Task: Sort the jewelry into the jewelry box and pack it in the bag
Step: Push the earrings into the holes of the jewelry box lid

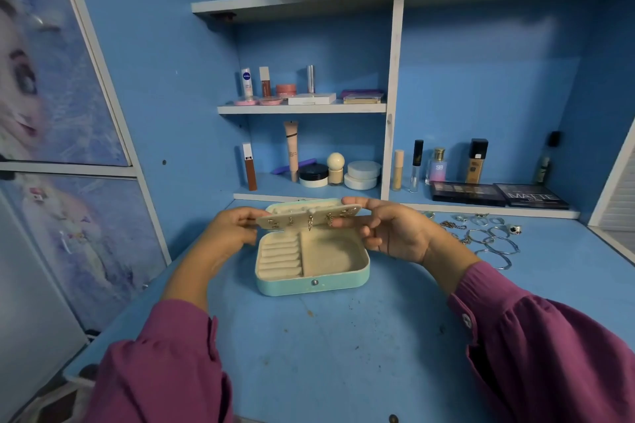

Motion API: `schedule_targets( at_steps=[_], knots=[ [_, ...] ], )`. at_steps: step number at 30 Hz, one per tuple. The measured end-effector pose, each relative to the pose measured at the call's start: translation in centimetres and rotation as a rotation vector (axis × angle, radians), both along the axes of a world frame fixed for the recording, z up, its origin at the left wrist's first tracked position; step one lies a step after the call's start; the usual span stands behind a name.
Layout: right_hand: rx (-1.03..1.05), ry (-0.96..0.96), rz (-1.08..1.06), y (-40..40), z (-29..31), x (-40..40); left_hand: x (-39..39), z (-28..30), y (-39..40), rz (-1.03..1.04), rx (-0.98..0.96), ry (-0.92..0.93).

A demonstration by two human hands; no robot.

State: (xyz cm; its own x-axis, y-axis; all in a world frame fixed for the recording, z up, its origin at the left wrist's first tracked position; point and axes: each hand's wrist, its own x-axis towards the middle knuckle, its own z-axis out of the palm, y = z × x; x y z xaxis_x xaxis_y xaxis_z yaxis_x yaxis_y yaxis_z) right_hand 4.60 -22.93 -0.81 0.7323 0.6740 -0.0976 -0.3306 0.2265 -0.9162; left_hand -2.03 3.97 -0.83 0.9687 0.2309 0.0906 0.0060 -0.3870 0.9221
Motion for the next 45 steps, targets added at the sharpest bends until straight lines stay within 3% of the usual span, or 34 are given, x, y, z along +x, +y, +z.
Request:
schedule_targets(
  at_steps=[7, 13, 18, 34, 45],
  knots=[
    [-0.150, -0.292, -0.193, 1.5, -0.9, -0.2, 0.2, -0.4, -0.1, 0.011, -0.033, -0.085],
    [-0.397, -0.483, -0.485, 2.4, -1.0, 0.0, 0.6, -1.1, -0.5, 0.025, -0.097, -0.128],
    [-0.570, -0.642, -0.544, 2.3, -1.5, 0.5, 1.4, -1.9, -0.4, 0.053, -0.069, -0.149],
    [-0.533, -0.736, -0.569, 3.3, -1.5, 0.1, 2.2, -2.4, -1.1, 0.062, -0.128, -0.151],
    [-0.298, -0.550, -0.570, 3.4, -1.5, -0.5, 1.9, -2.6, -1.1, 0.059, -0.125, -0.136]
  ],
)
